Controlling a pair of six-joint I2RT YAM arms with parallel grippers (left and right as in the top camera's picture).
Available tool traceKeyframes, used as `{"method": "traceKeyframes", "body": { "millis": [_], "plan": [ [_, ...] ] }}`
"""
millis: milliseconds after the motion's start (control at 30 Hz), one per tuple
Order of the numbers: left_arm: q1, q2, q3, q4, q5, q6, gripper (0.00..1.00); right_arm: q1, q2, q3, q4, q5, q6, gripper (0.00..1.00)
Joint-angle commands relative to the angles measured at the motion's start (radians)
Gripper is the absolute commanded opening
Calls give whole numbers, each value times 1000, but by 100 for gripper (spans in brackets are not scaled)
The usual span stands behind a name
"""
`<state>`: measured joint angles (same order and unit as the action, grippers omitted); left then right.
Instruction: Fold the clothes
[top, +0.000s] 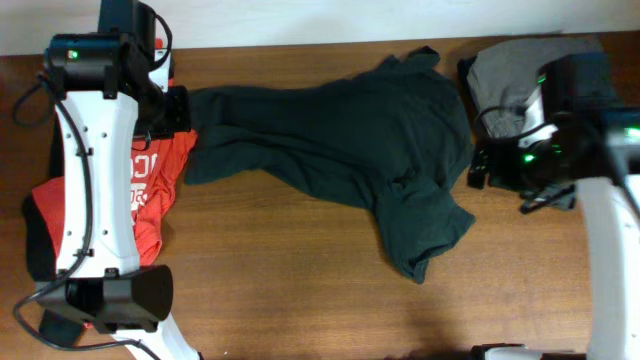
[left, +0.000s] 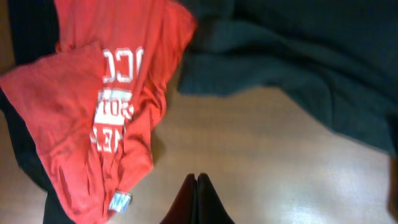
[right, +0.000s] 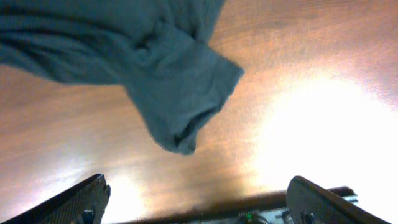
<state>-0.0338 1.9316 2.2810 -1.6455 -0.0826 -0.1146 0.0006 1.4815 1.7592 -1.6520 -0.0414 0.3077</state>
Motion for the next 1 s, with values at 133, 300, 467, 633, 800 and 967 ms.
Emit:
{"method": "traceKeyframes", "body": {
  "millis": [133, 300, 467, 633, 800, 967],
  "plan": [
    [-3, 8, -460, 524, -45, -54, 22, -1, -7, -353, 240, -121, 44, 96],
    [-3, 51, -678, 866, -45, -125, 28, -1, -7, -367, 256, -128, 40, 96],
    [-3, 169, -713, 974, -31, -115, 32, -1, -7, -367, 256, -128, 37, 96],
    [-3, 225, -713, 976, 16, -67, 32, -1, -7, -367, 254, -128, 37, 96],
    [-3, 234, -713, 967, 71, -67, 34, -1, -7, -367, 254, -128, 37, 96],
    [-3, 243, -712, 934, 87, -68, 1, -1, -7, -367, 254, -128, 18, 96]
  ]
}}
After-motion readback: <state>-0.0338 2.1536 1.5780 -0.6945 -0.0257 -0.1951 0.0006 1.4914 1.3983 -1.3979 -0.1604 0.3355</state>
